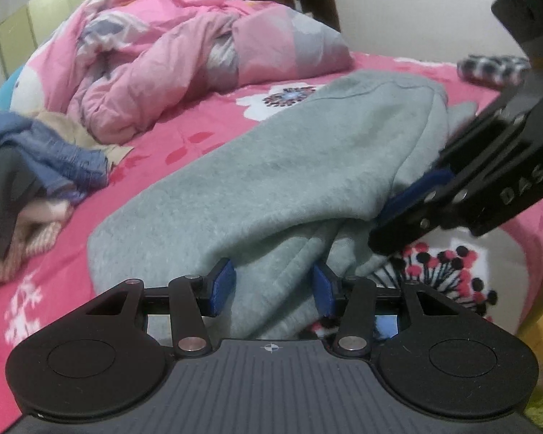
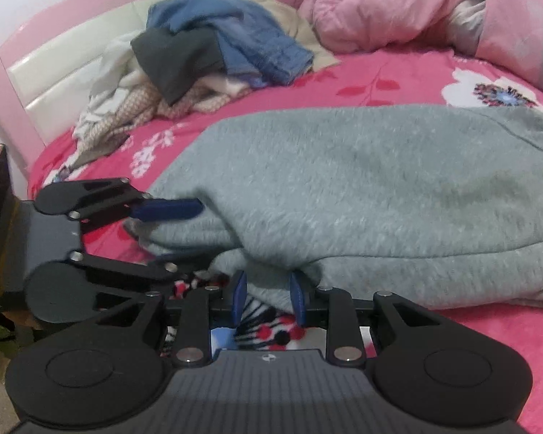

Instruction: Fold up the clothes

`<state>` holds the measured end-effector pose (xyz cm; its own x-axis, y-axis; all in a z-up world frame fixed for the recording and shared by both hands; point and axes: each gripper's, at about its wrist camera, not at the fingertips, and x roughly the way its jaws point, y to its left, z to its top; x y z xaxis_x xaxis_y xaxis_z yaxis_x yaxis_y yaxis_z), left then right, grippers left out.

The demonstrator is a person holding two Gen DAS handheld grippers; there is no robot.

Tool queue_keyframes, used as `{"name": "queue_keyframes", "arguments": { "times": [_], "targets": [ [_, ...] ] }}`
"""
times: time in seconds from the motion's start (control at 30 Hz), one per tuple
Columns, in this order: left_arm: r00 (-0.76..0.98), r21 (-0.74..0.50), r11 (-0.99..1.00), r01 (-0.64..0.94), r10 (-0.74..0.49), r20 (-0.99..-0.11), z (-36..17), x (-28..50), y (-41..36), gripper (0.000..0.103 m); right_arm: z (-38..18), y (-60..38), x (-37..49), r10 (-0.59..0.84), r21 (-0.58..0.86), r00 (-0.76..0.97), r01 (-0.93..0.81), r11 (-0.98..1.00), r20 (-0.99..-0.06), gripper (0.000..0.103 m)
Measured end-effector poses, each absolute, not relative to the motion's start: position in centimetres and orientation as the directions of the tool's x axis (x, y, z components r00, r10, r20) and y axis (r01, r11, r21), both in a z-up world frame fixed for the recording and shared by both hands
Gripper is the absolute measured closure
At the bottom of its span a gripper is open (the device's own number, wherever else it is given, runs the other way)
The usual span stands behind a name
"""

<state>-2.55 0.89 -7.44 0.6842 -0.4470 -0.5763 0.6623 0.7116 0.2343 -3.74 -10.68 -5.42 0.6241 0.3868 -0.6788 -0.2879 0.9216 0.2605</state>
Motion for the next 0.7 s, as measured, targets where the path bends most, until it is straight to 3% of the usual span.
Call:
{"name": "queue_keyframes", "arguments": {
  "times": [0.07, 0.2, 0.33, 0.57, 0.7],
  "targets": [
    [0.691, 0.259, 0.7, 0.666, -0.447, -0.568, -7.5, -2.4, 0.4, 0.056, -5.2, -11.1, -3.9, 0.397, 0.27, 0.636, -0.292, 0.918, -0.661, 0.075],
    [0.7, 0.234, 0.719, 0.655, -0.461, -0.545, -7.1, -2.2, 0.4, 0.079, -5.2, -11.0, -4.4, 0.41, 0.246, 0.653, -0.332, 0.911, -0.637, 0.075],
    [0.713, 0.165, 0.76, 0.629, -0.478, -0.514, -6.2, -1.8, 1.1, 0.091, -5.4, -10.1, -5.3, 0.397, 0.175, 0.679, -0.374, 0.911, -0.618, 0.077],
    [0.71, 0.116, 0.759, 0.641, -0.527, -0.467, -5.1, -2.2, 1.8, 0.094, -6.3, -8.2, -3.5, 0.381, 0.119, 0.73, -0.384, 0.915, -0.567, 0.088],
    [0.698, 0.096, 0.758, 0.645, -0.534, -0.477, -5.3, -2.1, 2.1, 0.094, -7.8, -6.4, -1.7, 0.236, -0.033, 0.836, -0.29, 0.956, -0.496, 0.091]
  ]
}}
